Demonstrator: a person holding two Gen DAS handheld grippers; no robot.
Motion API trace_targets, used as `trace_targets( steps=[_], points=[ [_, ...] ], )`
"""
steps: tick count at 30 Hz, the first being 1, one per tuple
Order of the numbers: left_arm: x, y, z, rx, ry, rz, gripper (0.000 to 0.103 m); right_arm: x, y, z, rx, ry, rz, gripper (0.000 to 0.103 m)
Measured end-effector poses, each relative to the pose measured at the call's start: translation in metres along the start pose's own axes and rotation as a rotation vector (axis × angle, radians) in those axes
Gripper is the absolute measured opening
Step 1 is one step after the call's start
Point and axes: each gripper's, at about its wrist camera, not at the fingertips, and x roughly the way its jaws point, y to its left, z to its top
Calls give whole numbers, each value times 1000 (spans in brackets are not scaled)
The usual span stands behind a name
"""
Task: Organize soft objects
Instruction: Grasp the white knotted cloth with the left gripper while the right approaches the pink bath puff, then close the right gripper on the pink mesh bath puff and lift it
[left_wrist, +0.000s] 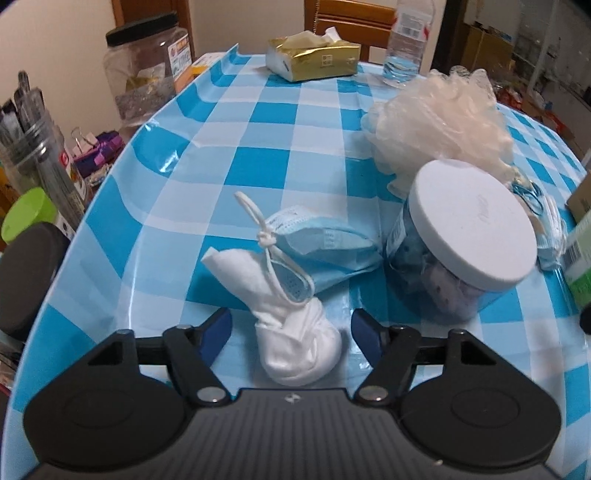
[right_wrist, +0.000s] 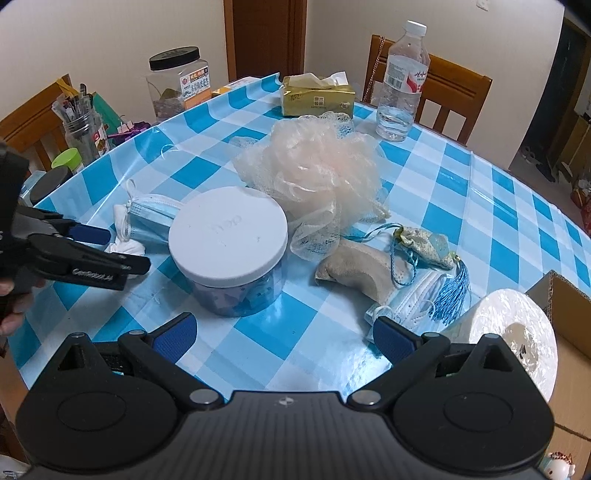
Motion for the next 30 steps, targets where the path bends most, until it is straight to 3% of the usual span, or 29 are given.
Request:
trace_targets(
  steps=[1,3,6,14,21,30],
  points=[
    [1,-1,-1,0,9,-4,53,0,0,0,-1,-1,-2,103],
    [0,-2,-3,7,18,0,44,0,-1,1,1,-1,-5,103],
    [-5,-3,-5,22,24,2,41,1,-3,1,9,-2,-7,103],
    [-46,-6,9,76,-61,-6,40,3,-4,4,10,-8,-5,103],
    [-65,-12,19,96,-82,-31,40,4,-7,16,11,-24,5,103],
    [-73,-15,23,125,-109,-48,40,23,-24,77,-21,-104,33,103]
  ],
)
